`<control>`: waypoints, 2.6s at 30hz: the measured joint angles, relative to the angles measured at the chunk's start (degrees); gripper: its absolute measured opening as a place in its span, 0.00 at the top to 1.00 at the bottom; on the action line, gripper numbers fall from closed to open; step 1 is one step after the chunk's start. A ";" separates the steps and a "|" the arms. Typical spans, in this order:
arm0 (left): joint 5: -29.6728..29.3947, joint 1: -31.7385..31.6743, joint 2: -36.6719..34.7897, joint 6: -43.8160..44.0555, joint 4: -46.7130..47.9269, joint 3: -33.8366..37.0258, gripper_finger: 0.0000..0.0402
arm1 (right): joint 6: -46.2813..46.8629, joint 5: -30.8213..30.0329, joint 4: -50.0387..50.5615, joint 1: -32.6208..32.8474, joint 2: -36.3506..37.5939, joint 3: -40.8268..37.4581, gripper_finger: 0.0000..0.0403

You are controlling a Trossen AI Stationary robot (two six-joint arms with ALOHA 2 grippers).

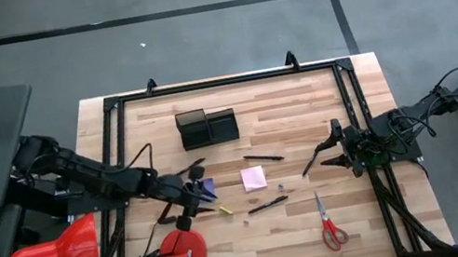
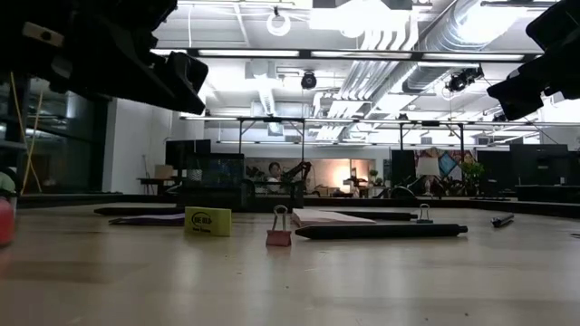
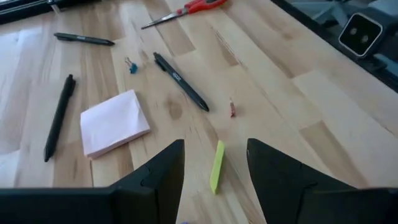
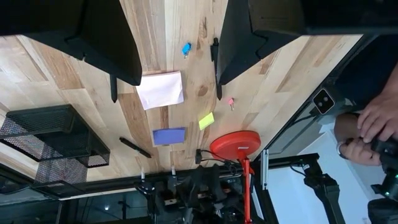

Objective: Pick and place office supplies into organizer
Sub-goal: Put the green eraser into the desk organizer

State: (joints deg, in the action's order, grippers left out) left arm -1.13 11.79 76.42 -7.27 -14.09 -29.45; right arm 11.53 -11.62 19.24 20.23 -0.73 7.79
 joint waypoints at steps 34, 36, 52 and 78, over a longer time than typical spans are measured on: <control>0.22 -0.15 19.21 -0.43 -3.98 -5.66 0.60 | 0.00 0.00 0.45 0.01 0.00 0.00 0.49; 0.22 -0.15 19.21 -0.43 -3.93 -5.66 0.60 | 0.01 0.00 0.78 0.02 0.00 0.00 0.49; 0.22 -0.15 21.28 -1.33 -5.91 -5.64 0.60 | 0.00 0.00 1.53 0.00 0.00 0.00 0.49; 0.02 -0.15 23.37 -1.72 -7.30 -5.64 0.60 | 0.00 0.00 1.68 0.00 0.00 0.00 0.49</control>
State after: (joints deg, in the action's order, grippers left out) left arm -1.10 11.64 99.79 -8.99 -21.39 -35.09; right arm 11.53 -11.62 20.93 20.23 -0.73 7.79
